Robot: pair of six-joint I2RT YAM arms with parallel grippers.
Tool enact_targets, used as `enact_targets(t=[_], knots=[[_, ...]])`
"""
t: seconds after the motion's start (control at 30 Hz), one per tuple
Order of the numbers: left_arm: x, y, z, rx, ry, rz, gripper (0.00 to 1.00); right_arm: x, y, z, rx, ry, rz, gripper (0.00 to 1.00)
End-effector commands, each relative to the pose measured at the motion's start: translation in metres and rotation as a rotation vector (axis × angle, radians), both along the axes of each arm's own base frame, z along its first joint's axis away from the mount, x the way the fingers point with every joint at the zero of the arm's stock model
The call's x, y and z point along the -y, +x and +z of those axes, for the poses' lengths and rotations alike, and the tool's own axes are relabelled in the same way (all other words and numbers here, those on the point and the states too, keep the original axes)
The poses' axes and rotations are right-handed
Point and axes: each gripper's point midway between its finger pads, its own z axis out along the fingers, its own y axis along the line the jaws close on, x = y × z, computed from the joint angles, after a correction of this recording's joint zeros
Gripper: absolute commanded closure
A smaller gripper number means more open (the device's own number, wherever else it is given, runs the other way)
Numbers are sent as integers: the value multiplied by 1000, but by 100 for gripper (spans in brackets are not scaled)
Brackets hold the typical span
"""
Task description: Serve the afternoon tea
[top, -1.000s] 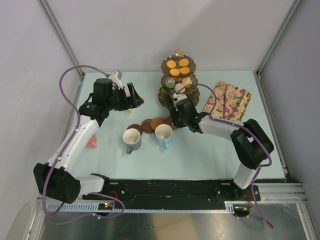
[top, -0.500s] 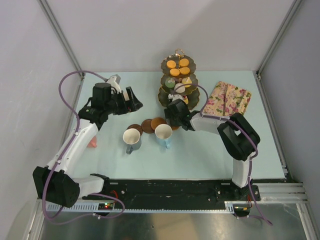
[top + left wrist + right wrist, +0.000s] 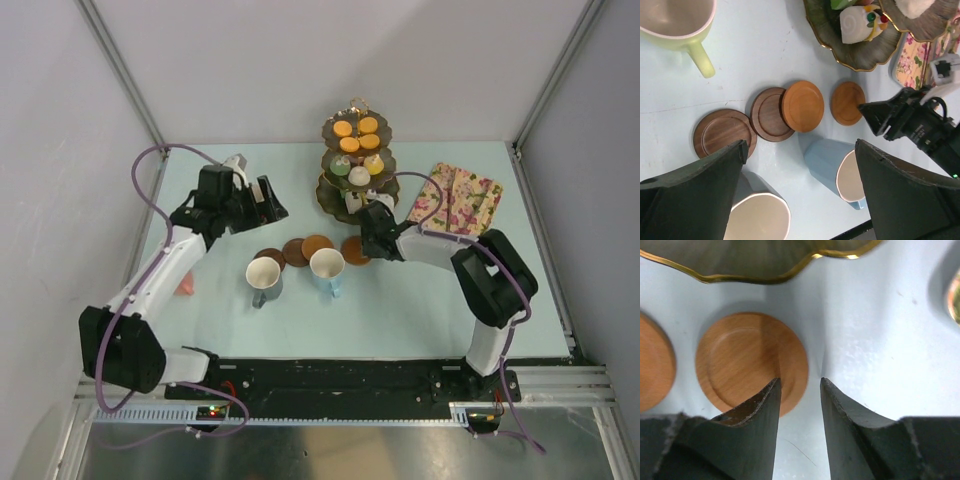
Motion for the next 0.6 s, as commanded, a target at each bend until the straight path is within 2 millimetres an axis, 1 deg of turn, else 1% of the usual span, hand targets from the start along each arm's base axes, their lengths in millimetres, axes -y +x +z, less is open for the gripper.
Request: enact_targets(t=[0.0,0.17,0.23,0.33,0.4,0.5,0.57], knots=[[-2,14,5,-2,-5,49,5,49,-34,-17,-110,-111,-103,59],[-3,20,-1,-48,16,82,6,66,-39,-8,-99,-85,-155,62],[-5,23,-2,-59,32,94,6,64,-39,1,-77,-57,-141,61],[-10,26,-6,-77,64,107,5,49,-31,22,-12,14,-82,60],[-13,27,-8,-85,86,114,5,36,-25,36,35,59,-40,57],[-17,29,-11,-93,119,123,4,18,-17,50,88,119,19,49],[-21,29,-13,-100,141,128,4,8,-12,55,109,138,52,45]])
